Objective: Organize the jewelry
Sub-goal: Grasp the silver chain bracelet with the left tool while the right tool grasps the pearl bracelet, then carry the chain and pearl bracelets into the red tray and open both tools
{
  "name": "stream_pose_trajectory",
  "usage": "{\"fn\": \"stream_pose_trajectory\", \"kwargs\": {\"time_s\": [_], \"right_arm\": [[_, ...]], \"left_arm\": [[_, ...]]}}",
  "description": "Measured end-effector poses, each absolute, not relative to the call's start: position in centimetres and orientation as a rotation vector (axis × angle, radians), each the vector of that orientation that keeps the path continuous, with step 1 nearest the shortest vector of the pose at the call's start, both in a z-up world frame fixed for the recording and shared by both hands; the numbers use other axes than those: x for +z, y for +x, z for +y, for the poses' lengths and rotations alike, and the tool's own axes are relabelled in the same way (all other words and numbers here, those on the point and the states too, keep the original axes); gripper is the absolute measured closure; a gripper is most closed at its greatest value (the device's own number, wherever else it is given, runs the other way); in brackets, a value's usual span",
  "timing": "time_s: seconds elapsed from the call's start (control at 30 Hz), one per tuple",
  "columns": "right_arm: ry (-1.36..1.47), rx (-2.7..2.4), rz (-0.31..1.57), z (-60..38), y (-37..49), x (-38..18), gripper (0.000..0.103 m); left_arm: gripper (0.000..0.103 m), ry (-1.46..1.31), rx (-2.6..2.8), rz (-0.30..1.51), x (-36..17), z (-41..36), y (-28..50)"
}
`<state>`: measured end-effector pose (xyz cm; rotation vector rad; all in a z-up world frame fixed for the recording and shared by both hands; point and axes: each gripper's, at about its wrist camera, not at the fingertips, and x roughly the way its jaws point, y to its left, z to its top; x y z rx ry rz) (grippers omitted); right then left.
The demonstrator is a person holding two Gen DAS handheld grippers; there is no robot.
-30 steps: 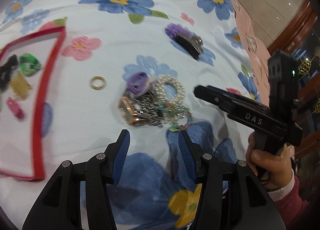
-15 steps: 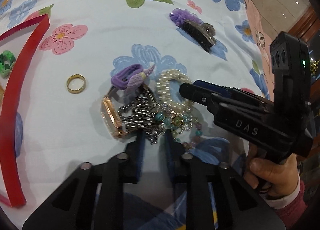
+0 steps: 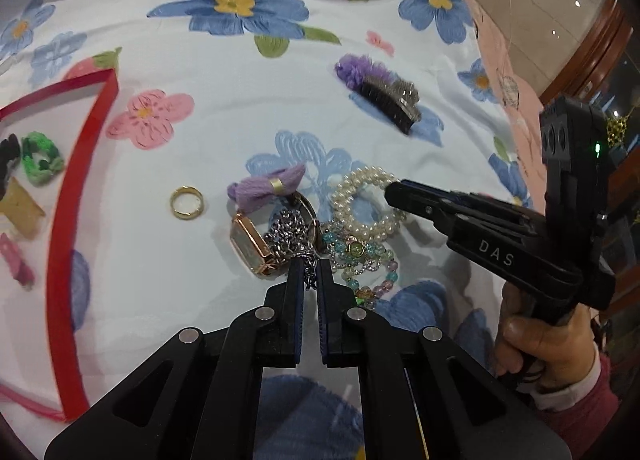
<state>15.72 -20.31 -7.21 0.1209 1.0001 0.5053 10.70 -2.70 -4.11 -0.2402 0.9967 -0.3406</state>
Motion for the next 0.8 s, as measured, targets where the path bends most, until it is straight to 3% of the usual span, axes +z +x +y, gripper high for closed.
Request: {"fn": "stream_pose_trajectory", "kwargs": {"time_s": [0.8], "right_arm": [[0.185,0.599,0.821,-18.0,13.4,0.9,0.093]], "left_arm": [[0.099,-0.323,-0.258,0.715,6.4,5.5,5.6]]}}
